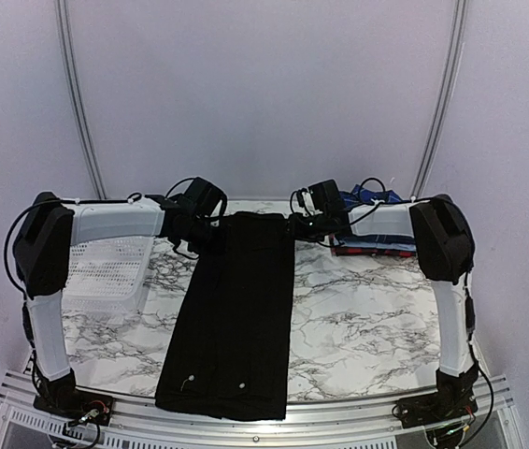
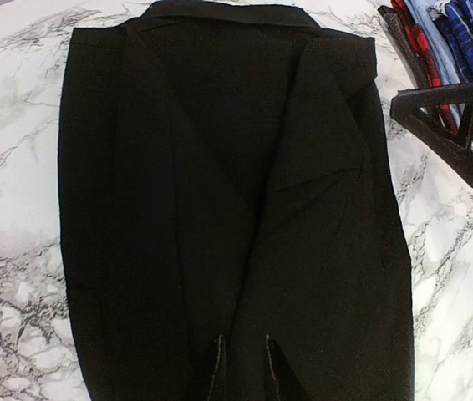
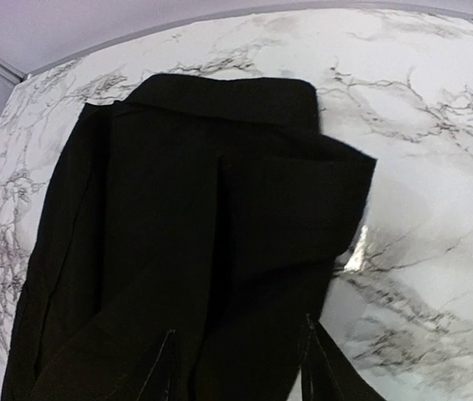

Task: Fold and stack the long sleeve shirts
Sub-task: Smooth out the rectangle-folded shirt at the center of the board, then pick up the rectangle-folded shirt from the center of the board.

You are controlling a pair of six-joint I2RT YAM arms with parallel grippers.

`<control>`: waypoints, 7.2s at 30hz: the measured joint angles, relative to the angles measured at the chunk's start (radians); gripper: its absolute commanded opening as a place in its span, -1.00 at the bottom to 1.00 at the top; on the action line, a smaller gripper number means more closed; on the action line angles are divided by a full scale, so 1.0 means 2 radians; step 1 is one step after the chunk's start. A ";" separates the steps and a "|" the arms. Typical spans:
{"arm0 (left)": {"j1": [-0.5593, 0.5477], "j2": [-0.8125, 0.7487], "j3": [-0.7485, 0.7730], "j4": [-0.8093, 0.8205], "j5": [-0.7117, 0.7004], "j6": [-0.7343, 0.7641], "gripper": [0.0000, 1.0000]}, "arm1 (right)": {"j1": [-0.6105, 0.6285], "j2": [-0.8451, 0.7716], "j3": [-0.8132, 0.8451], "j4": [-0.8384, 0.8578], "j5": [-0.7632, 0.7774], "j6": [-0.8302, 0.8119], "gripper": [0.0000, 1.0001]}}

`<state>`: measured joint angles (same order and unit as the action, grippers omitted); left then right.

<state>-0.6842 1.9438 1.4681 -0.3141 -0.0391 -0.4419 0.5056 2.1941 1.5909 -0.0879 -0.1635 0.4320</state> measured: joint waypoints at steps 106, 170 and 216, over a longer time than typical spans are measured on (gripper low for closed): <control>-0.115 0.154 0.051 0.102 0.182 -0.073 -0.68 | -0.084 0.200 0.267 -0.011 -0.086 -0.030 -0.48; -0.134 0.184 0.092 0.106 0.193 -0.080 -0.68 | -0.084 0.242 0.342 -0.008 -0.081 -0.055 -0.48; -0.250 -0.376 -0.483 0.117 -0.017 -0.282 -0.41 | 0.387 -0.497 -0.520 0.027 0.130 0.262 0.06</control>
<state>-1.1847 1.1912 0.5026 -0.0795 -0.0734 -1.0065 1.2789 1.2007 0.5510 -0.0334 0.0975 0.9565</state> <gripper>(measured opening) 0.289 0.530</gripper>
